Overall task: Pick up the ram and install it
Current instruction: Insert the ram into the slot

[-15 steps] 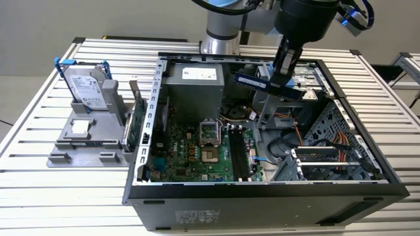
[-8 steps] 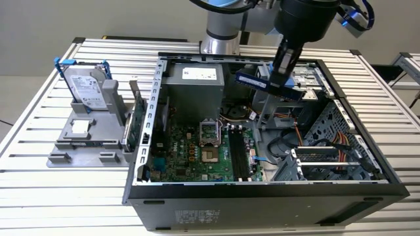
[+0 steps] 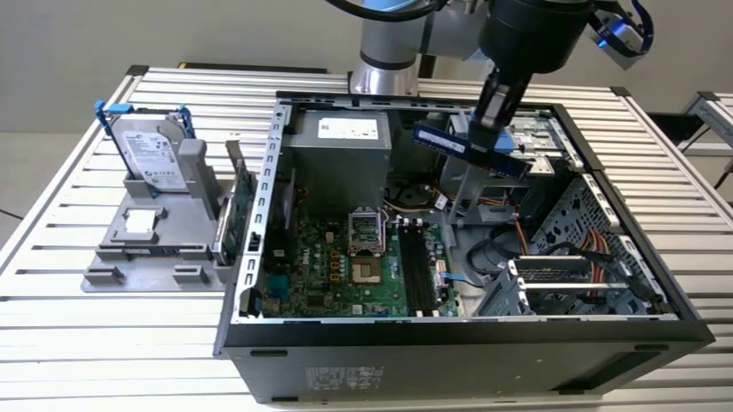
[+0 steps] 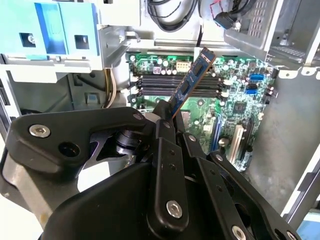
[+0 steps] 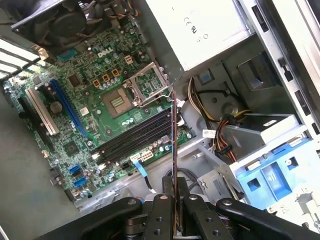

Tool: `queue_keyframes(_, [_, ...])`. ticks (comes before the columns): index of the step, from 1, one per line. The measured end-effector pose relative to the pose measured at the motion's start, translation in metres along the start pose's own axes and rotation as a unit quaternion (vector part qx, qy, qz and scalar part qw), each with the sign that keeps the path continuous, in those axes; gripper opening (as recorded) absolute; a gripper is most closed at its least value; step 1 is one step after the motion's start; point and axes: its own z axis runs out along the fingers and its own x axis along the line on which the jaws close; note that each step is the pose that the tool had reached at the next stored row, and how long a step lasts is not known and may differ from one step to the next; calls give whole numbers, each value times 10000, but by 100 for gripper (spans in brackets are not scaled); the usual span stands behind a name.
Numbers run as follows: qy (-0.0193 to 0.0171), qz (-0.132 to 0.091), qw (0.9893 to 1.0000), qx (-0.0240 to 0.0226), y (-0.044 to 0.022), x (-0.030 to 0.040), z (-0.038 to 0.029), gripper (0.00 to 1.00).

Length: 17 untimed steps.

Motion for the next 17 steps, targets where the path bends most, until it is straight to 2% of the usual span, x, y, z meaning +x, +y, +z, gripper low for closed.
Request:
queue_keyframes(8, [-3, 363, 9993, 5, 0, 0, 0, 0])
queue_keyframes(12, [-5, 548, 9985, 7, 0, 0, 0, 0])
queue_keyframes(17, [-5, 782, 9969, 7, 0, 0, 0, 0])
